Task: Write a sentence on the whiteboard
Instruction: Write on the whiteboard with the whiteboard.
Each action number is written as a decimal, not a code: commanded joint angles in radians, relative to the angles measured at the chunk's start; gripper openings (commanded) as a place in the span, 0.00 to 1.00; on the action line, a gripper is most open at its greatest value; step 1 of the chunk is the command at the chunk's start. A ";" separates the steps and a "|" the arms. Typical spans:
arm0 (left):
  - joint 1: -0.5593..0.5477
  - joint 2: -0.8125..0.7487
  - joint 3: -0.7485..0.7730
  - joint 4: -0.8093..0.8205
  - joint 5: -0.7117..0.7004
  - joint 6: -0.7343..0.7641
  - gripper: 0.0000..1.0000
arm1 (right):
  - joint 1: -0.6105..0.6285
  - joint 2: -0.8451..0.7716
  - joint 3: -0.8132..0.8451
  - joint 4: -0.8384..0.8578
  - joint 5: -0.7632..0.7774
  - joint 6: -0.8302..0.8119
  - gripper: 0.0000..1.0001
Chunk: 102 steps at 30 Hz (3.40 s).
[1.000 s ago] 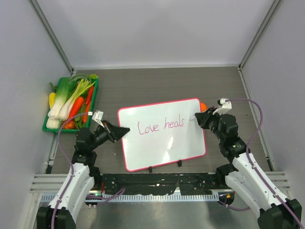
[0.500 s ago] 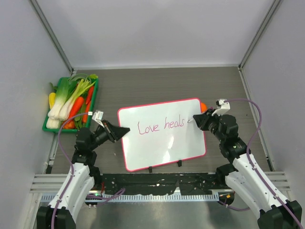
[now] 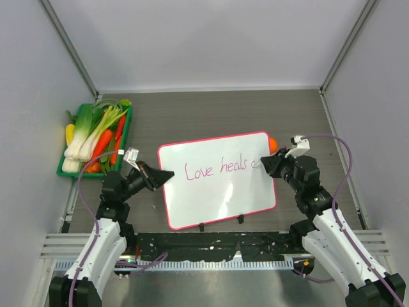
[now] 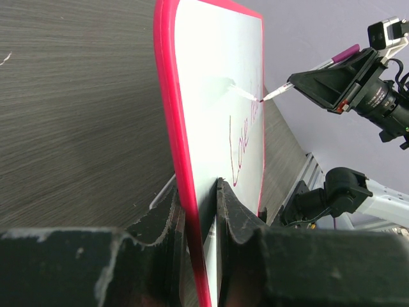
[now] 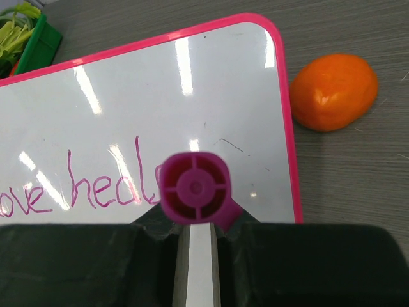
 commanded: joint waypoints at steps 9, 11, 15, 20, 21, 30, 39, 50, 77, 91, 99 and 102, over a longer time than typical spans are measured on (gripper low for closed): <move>0.014 0.021 -0.019 -0.011 -0.110 0.188 0.00 | -0.003 0.047 0.045 0.079 0.068 0.017 0.01; 0.014 0.020 -0.019 -0.009 -0.110 0.186 0.00 | -0.003 0.055 0.053 0.082 0.105 0.019 0.01; 0.015 0.018 -0.020 -0.009 -0.109 0.186 0.00 | -0.004 0.064 0.059 0.094 0.108 0.023 0.01; 0.015 0.015 -0.020 -0.008 -0.107 0.185 0.00 | -0.004 0.069 0.067 0.103 0.113 0.026 0.01; 0.014 0.016 -0.022 -0.008 -0.107 0.186 0.00 | -0.004 0.073 0.068 0.103 0.111 0.025 0.01; 0.015 0.015 -0.022 -0.006 -0.107 0.185 0.00 | -0.004 0.059 0.045 0.063 0.086 0.017 0.01; 0.015 0.016 -0.020 -0.008 -0.106 0.185 0.00 | -0.003 0.023 0.016 0.010 0.048 0.008 0.01; 0.015 0.018 -0.020 -0.008 -0.107 0.185 0.00 | -0.004 -0.003 0.001 -0.026 0.059 0.006 0.01; 0.015 0.015 -0.022 -0.008 -0.106 0.185 0.00 | -0.004 0.049 0.126 0.088 0.160 0.015 0.01; 0.015 0.020 -0.022 0.002 -0.099 0.183 0.00 | -0.004 0.082 0.111 0.166 0.189 0.022 0.01; 0.014 0.016 -0.023 0.000 -0.102 0.183 0.00 | -0.003 0.136 0.106 0.197 0.206 0.023 0.01; 0.015 0.016 -0.023 0.000 -0.103 0.185 0.00 | -0.004 0.138 0.102 0.188 0.206 0.023 0.01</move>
